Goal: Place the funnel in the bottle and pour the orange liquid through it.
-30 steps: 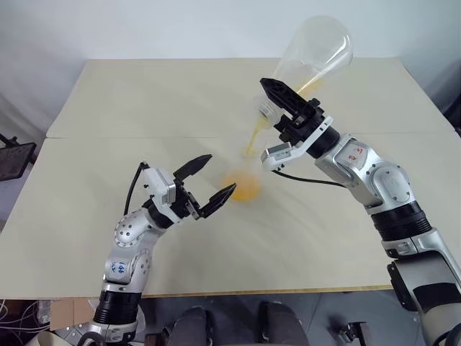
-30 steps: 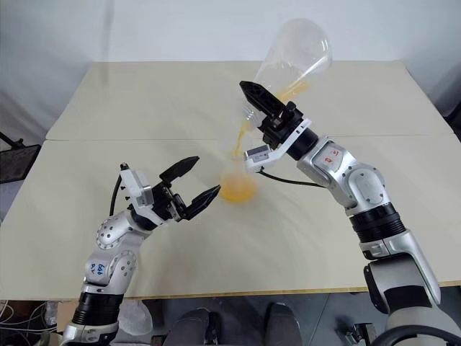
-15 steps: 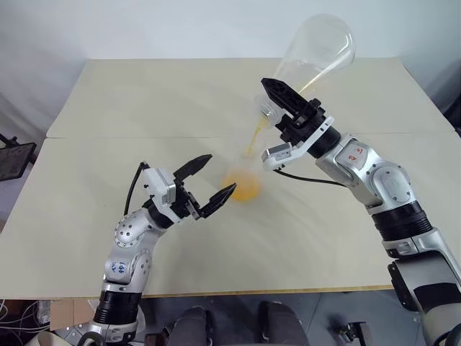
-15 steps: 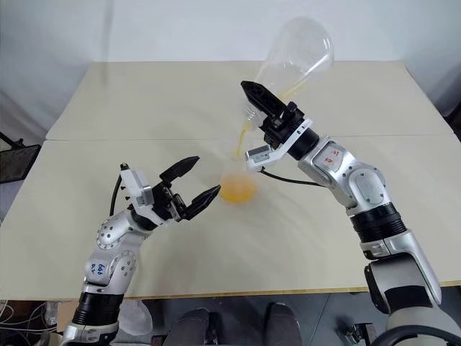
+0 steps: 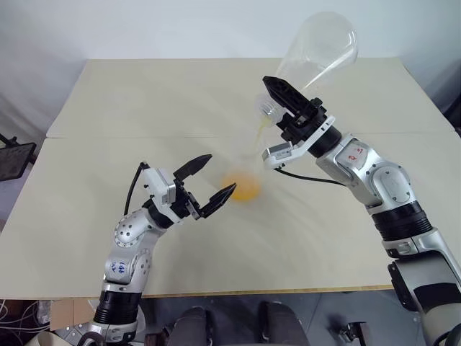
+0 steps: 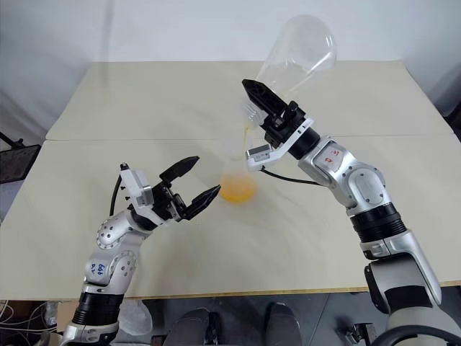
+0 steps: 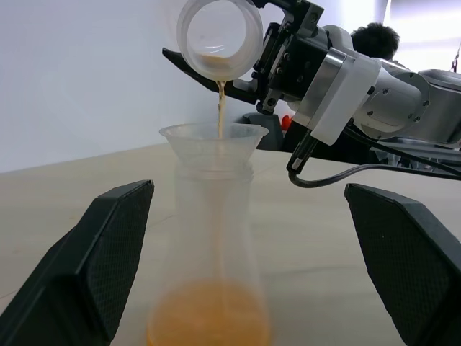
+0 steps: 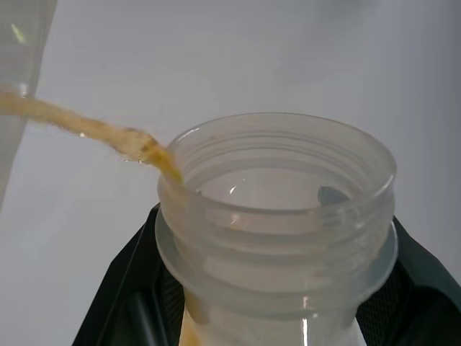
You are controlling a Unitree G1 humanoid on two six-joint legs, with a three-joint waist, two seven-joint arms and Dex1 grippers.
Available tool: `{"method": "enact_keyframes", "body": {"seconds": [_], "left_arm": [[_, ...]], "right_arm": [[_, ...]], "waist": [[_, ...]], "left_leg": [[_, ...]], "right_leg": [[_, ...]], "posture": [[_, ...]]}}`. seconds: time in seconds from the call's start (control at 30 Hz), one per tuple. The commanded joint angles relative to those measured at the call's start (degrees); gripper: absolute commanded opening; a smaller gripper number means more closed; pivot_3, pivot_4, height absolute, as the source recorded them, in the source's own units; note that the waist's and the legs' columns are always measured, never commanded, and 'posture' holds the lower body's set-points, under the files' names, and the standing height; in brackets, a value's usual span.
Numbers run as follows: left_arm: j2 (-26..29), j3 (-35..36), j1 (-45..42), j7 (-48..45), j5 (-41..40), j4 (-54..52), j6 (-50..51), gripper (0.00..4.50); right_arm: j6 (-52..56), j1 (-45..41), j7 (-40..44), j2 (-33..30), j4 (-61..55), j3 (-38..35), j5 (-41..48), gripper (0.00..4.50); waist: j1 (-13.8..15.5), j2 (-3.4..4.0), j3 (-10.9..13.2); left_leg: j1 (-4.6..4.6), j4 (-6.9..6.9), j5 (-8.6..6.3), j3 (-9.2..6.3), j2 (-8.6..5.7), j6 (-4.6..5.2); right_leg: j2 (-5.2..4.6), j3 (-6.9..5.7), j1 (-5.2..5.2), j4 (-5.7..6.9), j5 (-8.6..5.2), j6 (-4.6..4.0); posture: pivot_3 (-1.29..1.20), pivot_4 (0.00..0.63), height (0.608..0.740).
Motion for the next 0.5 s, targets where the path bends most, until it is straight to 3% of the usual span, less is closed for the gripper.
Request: {"method": "enact_keyframes", "body": {"seconds": [0.03, 0.5], "left_arm": [[-0.25, -0.09, -0.41, -0.04, 0.29, -1.09, -1.50, 4.50], [-1.04, -0.24, -0.59, 0.12, 0.59, -0.39, -2.42, 4.50]], "right_arm": [[0.18, -1.10, -1.26, -0.91, -1.15, -0.13, 0.27, 2.47], [-0.22, -2.12, -2.00, -1.77, -0.44, 0.89, 0.11, 2.47]], "waist": [[0.00, 0.00, 0.00], [0.00, 0.00, 0.00]], "left_leg": [[0.00, 0.00, 0.00, 0.00, 0.00, 0.00], [0.00, 0.00, 0.00, 0.00, 0.00, 0.00]], "right_leg": [[0.00, 0.00, 0.00, 0.00, 0.00, 0.00], [0.00, 0.00, 0.00, 0.00, 0.00, 0.00]], "posture": [[0.00, 0.150, 0.740], [0.00, 0.150, 0.740]]}}
